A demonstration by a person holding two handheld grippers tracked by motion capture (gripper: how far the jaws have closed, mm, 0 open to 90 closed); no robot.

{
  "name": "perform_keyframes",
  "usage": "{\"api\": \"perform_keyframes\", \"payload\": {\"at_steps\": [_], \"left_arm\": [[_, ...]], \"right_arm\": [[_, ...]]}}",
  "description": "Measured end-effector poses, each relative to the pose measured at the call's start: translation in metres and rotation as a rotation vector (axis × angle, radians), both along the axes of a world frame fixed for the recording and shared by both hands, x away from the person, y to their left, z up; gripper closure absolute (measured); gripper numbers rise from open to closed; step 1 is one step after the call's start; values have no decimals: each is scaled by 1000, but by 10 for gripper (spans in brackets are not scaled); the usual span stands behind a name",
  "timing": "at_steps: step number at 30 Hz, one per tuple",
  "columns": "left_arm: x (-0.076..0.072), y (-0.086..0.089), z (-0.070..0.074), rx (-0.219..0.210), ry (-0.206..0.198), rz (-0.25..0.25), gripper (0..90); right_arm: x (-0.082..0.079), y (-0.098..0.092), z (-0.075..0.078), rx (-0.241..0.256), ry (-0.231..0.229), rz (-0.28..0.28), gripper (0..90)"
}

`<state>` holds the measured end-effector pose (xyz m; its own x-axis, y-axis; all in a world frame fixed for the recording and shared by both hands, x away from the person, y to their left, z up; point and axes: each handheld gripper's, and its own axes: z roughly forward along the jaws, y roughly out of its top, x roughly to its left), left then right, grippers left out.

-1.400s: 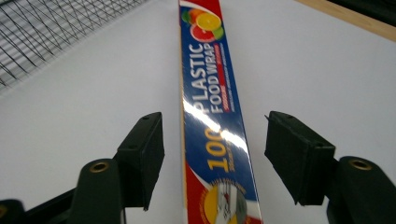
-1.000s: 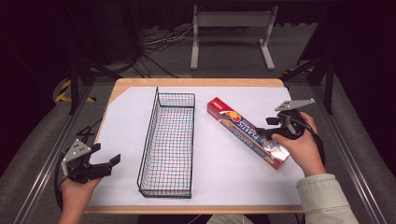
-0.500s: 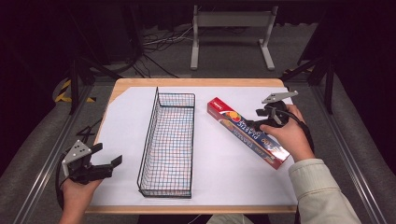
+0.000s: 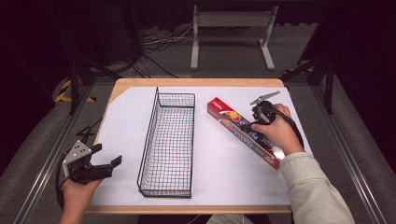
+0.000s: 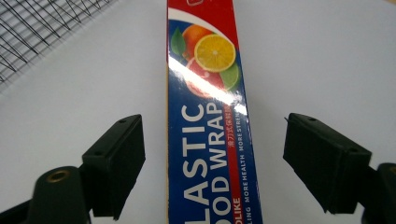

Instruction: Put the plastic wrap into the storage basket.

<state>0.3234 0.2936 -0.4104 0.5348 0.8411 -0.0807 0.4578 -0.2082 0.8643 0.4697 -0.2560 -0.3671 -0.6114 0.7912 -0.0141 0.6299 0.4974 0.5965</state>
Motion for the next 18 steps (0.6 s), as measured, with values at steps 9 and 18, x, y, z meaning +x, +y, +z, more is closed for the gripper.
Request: {"api": "perform_keyframes", "payload": {"at_steps": [9,18], "left_arm": [[4,4,-7,-6,22,21,96],[10,11,-22,1,29,42,89]], "right_arm": [[4,8,-20,-40,36,26,205],[12,11,-33,-108,84,34,203]]}}
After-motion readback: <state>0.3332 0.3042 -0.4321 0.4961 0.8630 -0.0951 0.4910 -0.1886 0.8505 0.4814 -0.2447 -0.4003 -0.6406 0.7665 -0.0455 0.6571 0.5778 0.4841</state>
